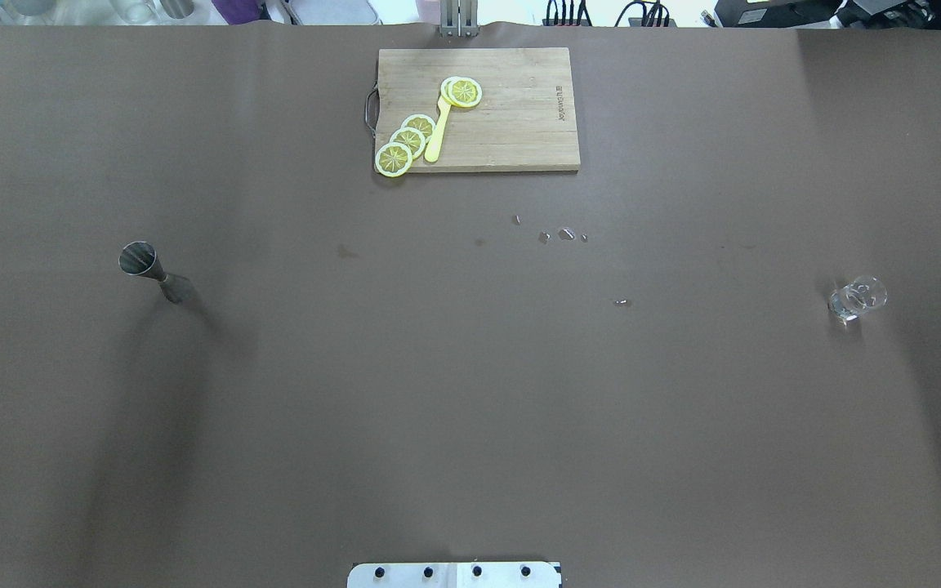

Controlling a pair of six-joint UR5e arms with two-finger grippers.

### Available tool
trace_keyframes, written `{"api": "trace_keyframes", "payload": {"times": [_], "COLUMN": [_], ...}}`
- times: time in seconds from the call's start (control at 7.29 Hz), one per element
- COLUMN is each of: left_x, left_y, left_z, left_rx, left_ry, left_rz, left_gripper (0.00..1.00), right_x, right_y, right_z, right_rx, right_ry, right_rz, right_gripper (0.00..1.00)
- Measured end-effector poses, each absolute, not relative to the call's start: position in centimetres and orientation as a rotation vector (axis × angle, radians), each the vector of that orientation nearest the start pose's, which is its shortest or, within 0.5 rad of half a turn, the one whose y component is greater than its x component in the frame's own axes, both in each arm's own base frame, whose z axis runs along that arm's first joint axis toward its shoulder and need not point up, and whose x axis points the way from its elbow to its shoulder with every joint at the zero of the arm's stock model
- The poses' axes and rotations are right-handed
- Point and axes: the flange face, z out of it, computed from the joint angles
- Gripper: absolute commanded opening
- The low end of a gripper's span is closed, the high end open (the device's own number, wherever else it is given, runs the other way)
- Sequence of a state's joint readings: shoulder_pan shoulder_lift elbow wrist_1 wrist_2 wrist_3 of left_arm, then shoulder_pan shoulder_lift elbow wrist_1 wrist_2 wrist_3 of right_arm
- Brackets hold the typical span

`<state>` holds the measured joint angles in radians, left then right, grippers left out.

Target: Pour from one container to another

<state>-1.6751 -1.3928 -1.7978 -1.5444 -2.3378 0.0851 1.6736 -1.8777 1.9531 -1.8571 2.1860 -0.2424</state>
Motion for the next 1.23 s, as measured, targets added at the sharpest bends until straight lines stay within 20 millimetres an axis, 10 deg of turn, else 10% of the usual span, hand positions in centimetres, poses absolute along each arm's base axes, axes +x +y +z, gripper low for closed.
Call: {"api": "trace_keyframes", "payload": {"times": [1.23], "left_x": [-10.7], "left_y": [-41.1], "left_z": [63.1], "left_rx": [0.095], "left_ry": [0.763], "left_rz": [-0.009], "left_gripper": [0.98], "right_x": [11.2], "right_y": [-35.5], "right_z": [61.9], "right_rx": [-0.043], "right_ry": [-0.648], "right_rz": [-0.079], "right_gripper": [1.00]}}
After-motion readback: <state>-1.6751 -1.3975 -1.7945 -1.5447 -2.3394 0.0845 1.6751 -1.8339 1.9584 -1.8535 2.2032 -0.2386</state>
